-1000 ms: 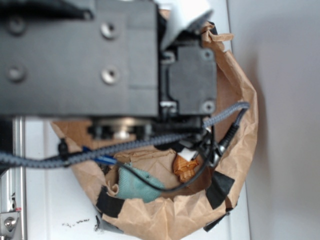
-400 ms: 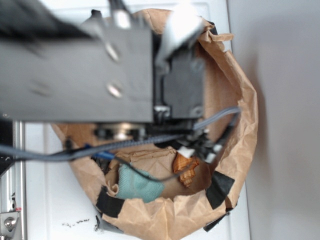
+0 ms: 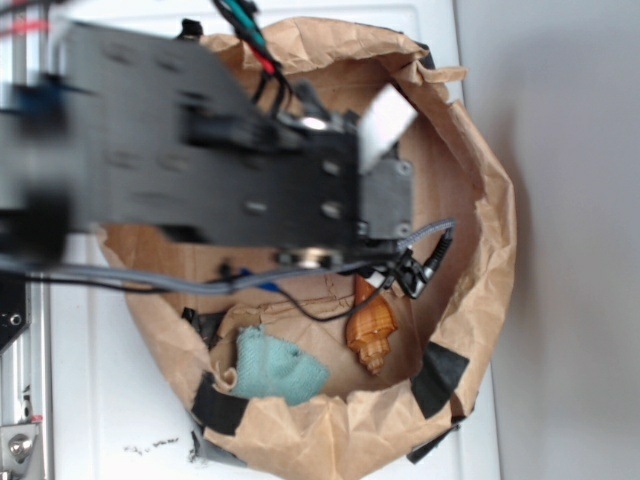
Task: Grab the plastic pickle.
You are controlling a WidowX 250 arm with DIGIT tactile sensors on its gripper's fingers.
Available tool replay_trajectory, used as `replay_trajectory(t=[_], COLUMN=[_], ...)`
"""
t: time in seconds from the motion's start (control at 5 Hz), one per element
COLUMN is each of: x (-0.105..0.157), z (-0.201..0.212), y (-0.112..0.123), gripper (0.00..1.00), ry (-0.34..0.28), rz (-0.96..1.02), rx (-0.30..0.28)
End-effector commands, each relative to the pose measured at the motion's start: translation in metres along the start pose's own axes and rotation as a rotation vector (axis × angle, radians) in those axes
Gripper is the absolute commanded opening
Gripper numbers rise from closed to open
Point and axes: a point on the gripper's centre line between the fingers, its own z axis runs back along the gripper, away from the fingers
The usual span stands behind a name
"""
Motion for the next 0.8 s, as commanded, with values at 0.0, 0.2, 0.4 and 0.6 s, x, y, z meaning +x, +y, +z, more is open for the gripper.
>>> replay_trajectory(t=[0.0,0.2,0.4,0.6], x=[0.047,0.047,0.049,0.053], z=[-0.012,-0.020,-0.028,-0.023], y=[-0.002,-0.002,0.005,0.017], gripper=[1.00,1.00,1.00,1.00], ry=[-0.018,-0.053,-0.080,-0.075], rz=[0.087,0.125,0.230,0.266], rx=[-0.031,-0.001,0.070,0.124])
